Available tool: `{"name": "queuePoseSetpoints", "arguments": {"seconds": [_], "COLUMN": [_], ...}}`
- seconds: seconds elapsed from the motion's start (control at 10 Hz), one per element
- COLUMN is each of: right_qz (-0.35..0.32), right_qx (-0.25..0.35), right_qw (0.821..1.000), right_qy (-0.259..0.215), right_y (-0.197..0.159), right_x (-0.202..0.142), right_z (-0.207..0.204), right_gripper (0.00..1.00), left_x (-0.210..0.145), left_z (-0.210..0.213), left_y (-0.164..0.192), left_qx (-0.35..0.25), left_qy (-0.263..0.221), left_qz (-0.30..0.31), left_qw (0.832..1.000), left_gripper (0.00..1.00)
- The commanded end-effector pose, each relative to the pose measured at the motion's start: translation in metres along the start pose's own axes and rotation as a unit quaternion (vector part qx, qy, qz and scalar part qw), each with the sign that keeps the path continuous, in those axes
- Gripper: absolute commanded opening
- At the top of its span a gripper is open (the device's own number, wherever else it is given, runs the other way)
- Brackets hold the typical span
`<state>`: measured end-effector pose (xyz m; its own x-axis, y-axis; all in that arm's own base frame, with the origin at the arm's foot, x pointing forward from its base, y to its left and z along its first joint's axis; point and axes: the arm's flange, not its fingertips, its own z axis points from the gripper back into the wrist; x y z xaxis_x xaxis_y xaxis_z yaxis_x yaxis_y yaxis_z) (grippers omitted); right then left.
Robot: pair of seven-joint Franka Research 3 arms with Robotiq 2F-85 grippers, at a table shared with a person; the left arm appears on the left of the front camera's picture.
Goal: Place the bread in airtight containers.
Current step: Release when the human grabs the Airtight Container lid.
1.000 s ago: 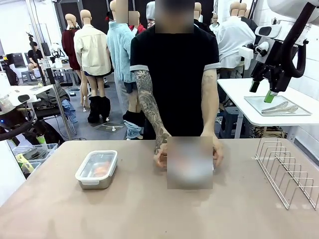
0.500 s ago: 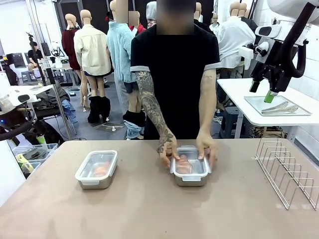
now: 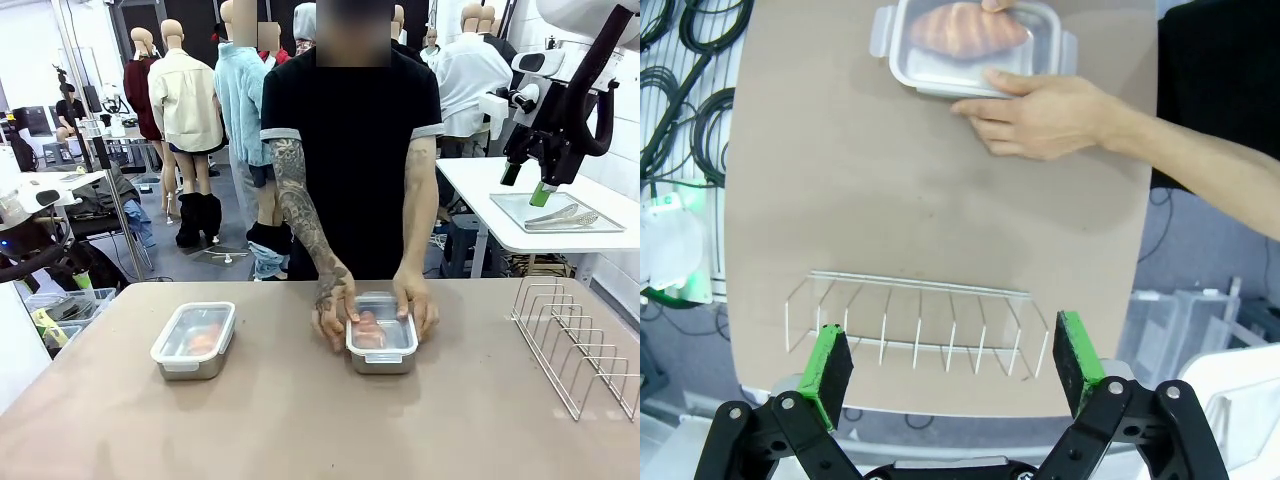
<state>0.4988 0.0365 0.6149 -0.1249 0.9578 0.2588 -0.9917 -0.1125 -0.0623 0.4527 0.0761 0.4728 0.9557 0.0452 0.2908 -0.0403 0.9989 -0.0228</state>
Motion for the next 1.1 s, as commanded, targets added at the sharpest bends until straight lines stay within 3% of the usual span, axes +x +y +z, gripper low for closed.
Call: {"name": "queuePoseSetpoints", "arguments": {"seconds": [0.0, 1.0], "right_qz": [-0.004, -0.004], "right_qx": [0.0, 0.0], "right_qw": [1.0, 1.0], "right_qy": [0.005, 0.005], "right_y": [-0.0017, -0.0017], "right_x": [0.0015, 0.0015], "right_z": [0.0007, 0.0007], "right_gripper": [1.0, 1.0], "left_x": [-0.0001, -0.0001], "left_z": [0.0004, 0.0004], "left_y": [0.001, 0.001], "left_qx": [0.002, 0.002], "left_qy": [0.0, 0.0], "left_qz": [0.003, 0.003], "left_qw": [1.0, 1.0], "left_gripper": [1.0, 1.0]}}
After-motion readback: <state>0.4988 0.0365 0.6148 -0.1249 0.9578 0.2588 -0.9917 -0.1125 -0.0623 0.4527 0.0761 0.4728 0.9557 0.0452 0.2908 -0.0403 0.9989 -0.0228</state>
